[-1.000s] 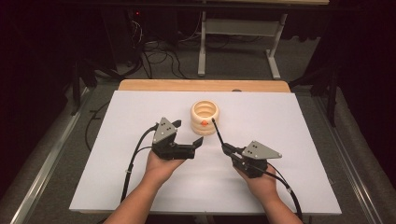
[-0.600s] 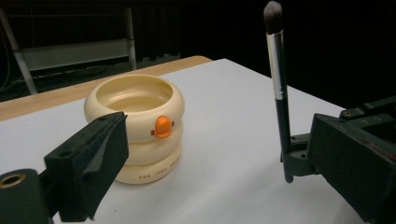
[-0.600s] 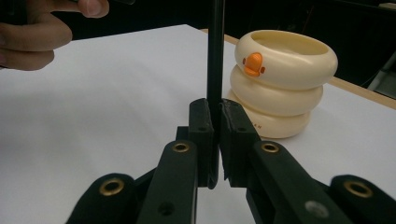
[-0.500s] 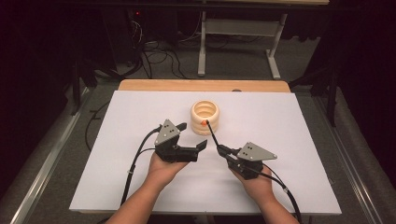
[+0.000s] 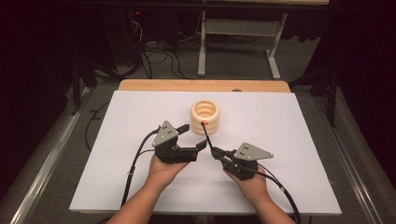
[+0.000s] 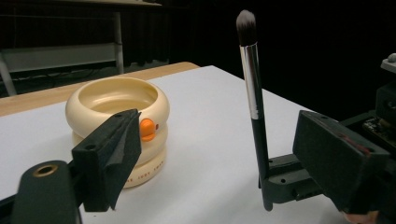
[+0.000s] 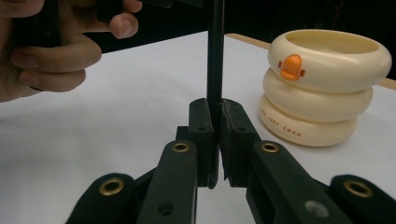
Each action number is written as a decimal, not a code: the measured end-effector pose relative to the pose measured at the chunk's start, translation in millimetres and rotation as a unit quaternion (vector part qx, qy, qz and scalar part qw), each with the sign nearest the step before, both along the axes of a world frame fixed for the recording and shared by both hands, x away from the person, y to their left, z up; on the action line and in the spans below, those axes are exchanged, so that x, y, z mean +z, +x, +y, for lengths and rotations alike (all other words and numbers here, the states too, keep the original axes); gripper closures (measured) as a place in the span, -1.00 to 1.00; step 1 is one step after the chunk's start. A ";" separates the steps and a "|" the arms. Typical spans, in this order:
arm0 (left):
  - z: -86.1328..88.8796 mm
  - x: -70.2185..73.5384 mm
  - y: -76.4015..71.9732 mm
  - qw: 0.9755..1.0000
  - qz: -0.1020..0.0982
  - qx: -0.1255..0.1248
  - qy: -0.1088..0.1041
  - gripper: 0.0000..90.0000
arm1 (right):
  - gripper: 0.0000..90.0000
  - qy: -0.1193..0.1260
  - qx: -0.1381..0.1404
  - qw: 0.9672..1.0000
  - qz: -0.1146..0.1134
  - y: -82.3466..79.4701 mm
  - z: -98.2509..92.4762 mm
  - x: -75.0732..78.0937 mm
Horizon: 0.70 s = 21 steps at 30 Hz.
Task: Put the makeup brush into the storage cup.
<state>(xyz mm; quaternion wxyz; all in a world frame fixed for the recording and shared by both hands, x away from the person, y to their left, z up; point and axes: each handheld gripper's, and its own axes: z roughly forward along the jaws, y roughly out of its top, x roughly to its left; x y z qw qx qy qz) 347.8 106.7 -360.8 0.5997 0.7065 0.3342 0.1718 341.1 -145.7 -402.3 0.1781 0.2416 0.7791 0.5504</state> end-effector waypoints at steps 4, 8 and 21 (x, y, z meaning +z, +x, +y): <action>0.4 -4.4 0.8 1.000 0.002 -0.008 -0.011 -0.50 | 0.91 0.000 0.004 1.000 0.004 -0.5 2.9 -1.2; 1.9 -6.9 1.6 1.000 0.007 -0.012 -0.017 -0.38 | 0.91 -0.002 0.004 1.000 0.003 -0.4 4.3 -1.9; 4.2 -8.6 2.3 0.998 0.021 -0.038 -0.042 0.17 | 0.91 -0.005 0.006 1.000 0.008 -0.5 6.5 -3.9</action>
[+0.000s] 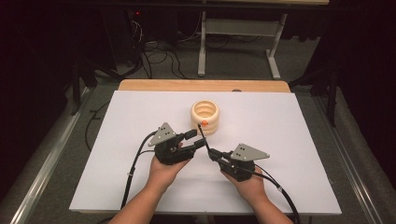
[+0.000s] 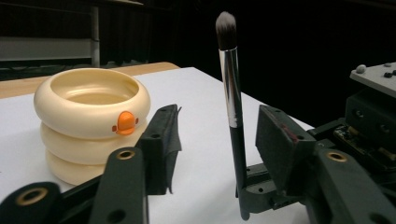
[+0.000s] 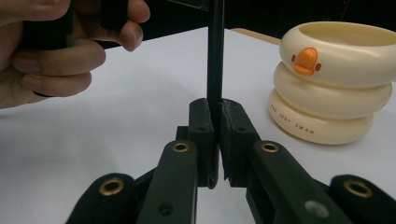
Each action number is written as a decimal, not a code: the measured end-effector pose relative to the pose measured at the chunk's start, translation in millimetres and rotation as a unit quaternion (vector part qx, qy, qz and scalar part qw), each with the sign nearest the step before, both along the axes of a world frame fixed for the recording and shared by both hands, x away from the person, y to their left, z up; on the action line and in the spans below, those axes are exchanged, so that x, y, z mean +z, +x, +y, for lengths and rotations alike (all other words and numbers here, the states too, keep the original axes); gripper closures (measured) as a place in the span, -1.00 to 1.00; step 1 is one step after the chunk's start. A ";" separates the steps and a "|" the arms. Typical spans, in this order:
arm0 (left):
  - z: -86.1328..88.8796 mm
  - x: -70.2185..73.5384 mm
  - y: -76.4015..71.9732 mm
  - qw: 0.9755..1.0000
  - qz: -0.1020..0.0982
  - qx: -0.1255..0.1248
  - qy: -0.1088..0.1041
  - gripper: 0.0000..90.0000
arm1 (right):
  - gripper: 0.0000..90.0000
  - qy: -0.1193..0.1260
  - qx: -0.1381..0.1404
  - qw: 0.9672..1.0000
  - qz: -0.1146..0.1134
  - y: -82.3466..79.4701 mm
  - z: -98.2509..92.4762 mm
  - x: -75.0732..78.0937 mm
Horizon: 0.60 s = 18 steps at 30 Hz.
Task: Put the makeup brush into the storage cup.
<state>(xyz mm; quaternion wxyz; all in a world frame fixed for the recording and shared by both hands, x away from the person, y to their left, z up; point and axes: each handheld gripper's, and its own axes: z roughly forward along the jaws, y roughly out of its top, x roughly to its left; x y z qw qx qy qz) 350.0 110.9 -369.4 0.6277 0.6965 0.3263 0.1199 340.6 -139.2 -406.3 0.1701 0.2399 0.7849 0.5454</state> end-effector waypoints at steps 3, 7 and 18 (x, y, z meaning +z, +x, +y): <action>-0.4 -0.6 0.5 1.000 0.004 -0.005 -0.004 0.25 | 0.91 -0.001 0.004 1.000 0.001 0.3 0.6 -0.9; -0.2 -0.2 -0.1 1.000 0.004 -0.007 -0.006 0.36 | 0.91 -0.003 0.003 1.000 0.003 -0.7 1.9 -1.5; 0.6 -0.8 0.4 1.000 0.007 -0.009 -0.014 0.56 | 0.91 -0.009 0.011 1.000 0.001 -0.9 4.2 -3.0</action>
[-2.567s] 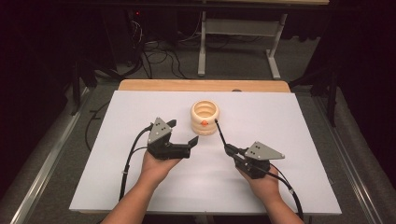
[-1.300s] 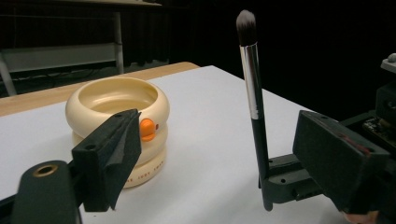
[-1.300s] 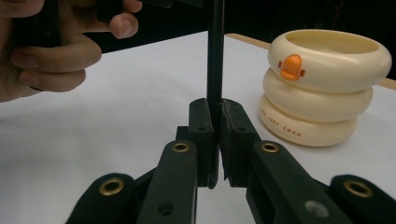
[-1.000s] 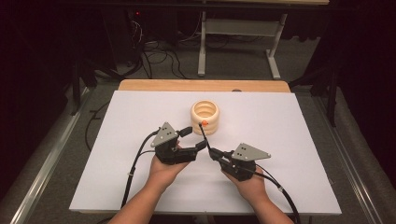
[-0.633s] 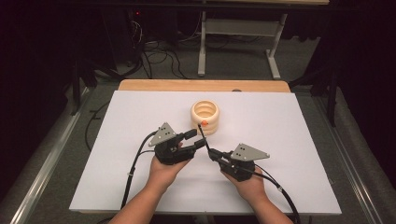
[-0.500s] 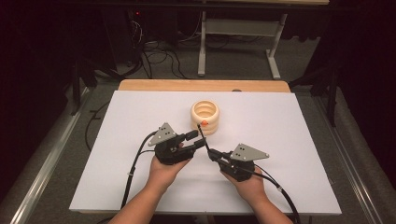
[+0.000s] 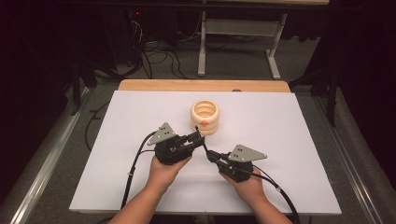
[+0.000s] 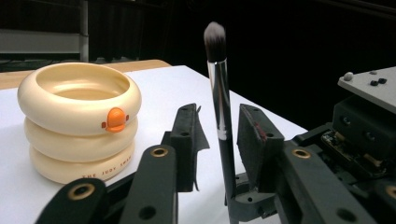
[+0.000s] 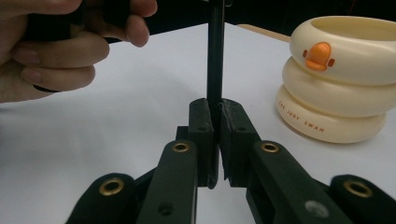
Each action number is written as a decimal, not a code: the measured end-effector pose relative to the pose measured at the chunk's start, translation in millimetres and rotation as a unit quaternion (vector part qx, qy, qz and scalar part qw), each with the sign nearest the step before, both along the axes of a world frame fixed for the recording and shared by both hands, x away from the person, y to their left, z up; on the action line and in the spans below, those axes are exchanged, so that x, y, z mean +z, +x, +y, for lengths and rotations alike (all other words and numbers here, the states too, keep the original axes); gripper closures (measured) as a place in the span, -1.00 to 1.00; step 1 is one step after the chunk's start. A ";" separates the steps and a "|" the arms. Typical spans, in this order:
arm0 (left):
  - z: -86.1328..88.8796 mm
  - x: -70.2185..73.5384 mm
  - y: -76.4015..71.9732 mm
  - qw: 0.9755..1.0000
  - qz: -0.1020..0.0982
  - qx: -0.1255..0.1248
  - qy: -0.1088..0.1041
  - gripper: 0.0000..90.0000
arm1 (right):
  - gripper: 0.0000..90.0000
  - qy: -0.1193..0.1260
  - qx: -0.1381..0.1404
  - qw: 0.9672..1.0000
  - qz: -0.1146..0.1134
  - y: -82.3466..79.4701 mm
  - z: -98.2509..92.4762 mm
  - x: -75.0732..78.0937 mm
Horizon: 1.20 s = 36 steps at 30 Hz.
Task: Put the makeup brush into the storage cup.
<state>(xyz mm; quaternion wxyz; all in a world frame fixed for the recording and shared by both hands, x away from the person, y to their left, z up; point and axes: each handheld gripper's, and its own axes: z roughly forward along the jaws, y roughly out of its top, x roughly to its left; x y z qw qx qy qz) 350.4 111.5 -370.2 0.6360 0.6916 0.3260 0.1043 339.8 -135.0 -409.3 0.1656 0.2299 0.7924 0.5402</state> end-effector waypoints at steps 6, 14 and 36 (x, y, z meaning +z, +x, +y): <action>1.6 0.0 -0.1 1.000 0.000 -0.004 -0.003 0.66 | 0.91 -0.002 -0.001 1.000 -0.001 -0.5 1.3 -0.5; 1.5 -0.5 -1.2 1.000 -0.008 -0.006 -0.001 0.77 | 0.91 -0.006 0.002 1.000 -0.003 -1.0 2.0 -1.1; 0.9 -1.6 -0.6 0.999 -0.002 -0.030 -0.014 0.86 | 0.90 -0.007 0.000 1.000 0.001 -1.5 3.2 -2.5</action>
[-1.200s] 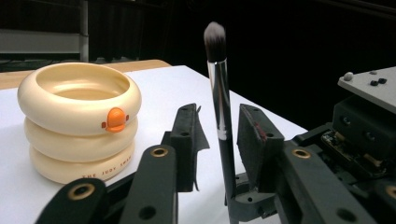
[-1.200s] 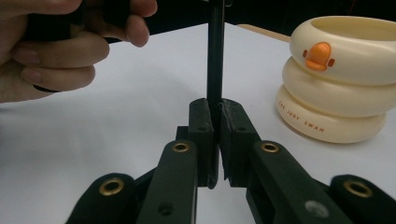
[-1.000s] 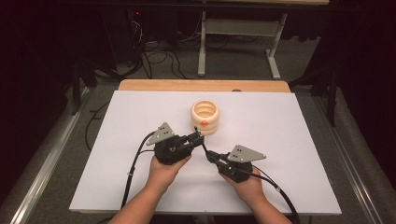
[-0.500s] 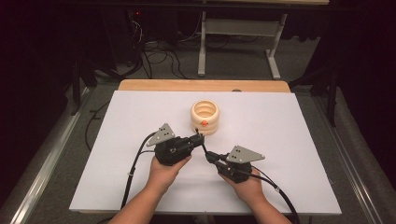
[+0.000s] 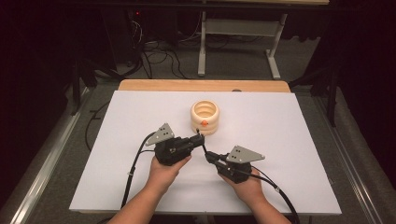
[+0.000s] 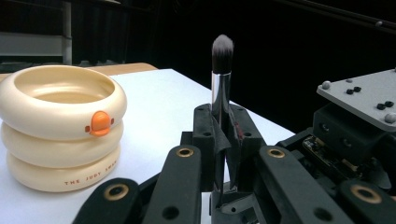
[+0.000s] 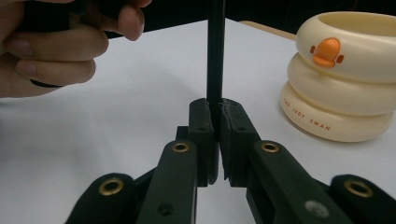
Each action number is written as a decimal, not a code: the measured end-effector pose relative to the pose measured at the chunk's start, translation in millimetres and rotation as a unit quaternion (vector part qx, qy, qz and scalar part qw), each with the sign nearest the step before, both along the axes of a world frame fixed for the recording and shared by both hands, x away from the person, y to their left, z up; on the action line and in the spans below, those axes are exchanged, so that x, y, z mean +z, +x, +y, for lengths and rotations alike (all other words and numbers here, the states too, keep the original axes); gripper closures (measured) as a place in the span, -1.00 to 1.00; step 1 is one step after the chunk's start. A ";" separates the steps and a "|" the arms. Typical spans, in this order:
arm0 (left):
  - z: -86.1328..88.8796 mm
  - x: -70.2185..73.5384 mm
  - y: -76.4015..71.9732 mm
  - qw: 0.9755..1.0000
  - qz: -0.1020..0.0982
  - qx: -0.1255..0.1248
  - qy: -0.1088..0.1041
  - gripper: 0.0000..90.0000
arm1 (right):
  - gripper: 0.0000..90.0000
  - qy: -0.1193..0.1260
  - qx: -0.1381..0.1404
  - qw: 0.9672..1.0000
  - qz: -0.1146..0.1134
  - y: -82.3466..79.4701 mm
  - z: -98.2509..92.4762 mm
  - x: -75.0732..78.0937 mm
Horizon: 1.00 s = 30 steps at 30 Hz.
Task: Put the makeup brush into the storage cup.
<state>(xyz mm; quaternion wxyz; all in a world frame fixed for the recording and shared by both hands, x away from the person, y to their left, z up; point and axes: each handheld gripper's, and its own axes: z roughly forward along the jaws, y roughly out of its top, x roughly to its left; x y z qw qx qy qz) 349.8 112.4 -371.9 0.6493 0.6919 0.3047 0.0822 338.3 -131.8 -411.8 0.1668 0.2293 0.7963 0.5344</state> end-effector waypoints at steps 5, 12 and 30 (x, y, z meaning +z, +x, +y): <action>-1.0 0.2 -1.2 1.000 -0.004 -0.002 0.002 0.86 | 0.88 0.003 0.003 1.000 0.006 0.7 -0.2 0.1; -0.3 0.5 -1.7 1.000 -0.008 -0.002 0.006 0.86 | 0.71 0.005 0.003 1.000 0.009 1.1 -0.8 0.7; 5.7 1.2 -2.2 0.999 -0.019 0.016 0.027 0.86 | 0.33 0.003 -0.002 1.000 0.011 0.7 -3.8 1.2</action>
